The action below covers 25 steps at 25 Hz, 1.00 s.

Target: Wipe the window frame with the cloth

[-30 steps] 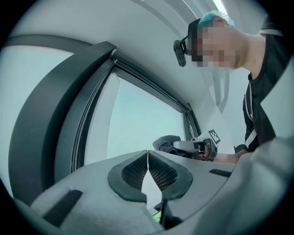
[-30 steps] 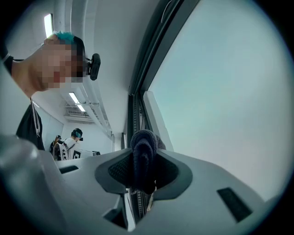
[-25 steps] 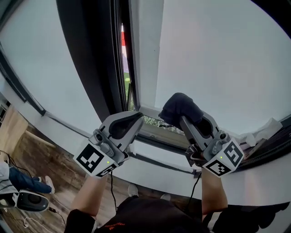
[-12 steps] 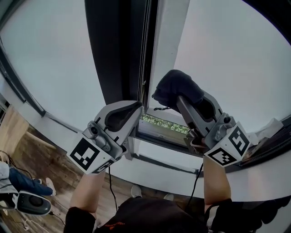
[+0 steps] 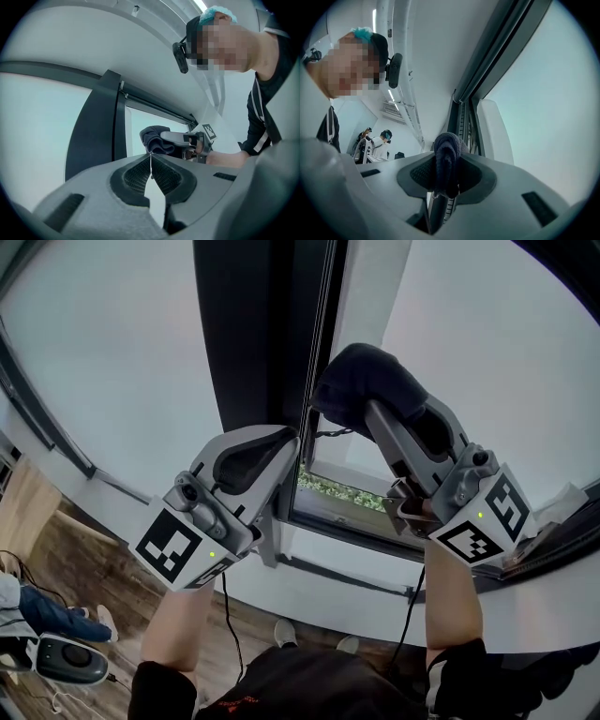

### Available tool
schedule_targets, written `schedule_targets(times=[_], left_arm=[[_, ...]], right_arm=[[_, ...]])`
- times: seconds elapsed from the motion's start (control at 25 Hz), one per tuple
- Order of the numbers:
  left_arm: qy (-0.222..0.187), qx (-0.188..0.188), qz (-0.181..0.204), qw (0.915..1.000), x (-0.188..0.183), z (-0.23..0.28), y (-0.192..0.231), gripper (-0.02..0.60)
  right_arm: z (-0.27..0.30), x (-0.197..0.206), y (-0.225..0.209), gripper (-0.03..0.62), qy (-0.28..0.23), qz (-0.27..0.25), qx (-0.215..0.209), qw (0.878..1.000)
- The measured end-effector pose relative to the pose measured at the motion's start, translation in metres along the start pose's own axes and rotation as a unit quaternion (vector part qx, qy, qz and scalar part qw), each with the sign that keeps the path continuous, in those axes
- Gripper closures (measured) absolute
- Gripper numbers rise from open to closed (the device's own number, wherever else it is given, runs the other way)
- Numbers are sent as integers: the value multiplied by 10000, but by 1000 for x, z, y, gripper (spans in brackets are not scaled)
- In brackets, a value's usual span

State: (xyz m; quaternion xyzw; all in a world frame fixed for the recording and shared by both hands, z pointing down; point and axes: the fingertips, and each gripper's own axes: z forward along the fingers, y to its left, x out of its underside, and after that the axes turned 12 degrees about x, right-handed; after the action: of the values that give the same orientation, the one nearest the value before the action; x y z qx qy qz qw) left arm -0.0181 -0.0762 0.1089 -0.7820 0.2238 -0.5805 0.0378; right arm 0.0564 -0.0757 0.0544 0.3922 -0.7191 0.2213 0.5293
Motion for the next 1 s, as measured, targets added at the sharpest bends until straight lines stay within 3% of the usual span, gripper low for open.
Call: schedule_targets(times=[0.16,0.36,0.6,1.0], left_arm=[[57,-36,-32,10000,5,6,-8,561],[5,-189,60,9998,8,2,16,561],[31,-416,-225,9989,-5,-24,41,561],[23,-441,-154,9989,13,-32,40,561]], right_arm=[[3,-3,3,494,-86,-34,-177,9998],[41,1,0,494,-124,-41,-403,9991],[89,-19,18,494,-195,-33,-608,9980],[97,-11,20,494,-267,-43,-703,9972]])
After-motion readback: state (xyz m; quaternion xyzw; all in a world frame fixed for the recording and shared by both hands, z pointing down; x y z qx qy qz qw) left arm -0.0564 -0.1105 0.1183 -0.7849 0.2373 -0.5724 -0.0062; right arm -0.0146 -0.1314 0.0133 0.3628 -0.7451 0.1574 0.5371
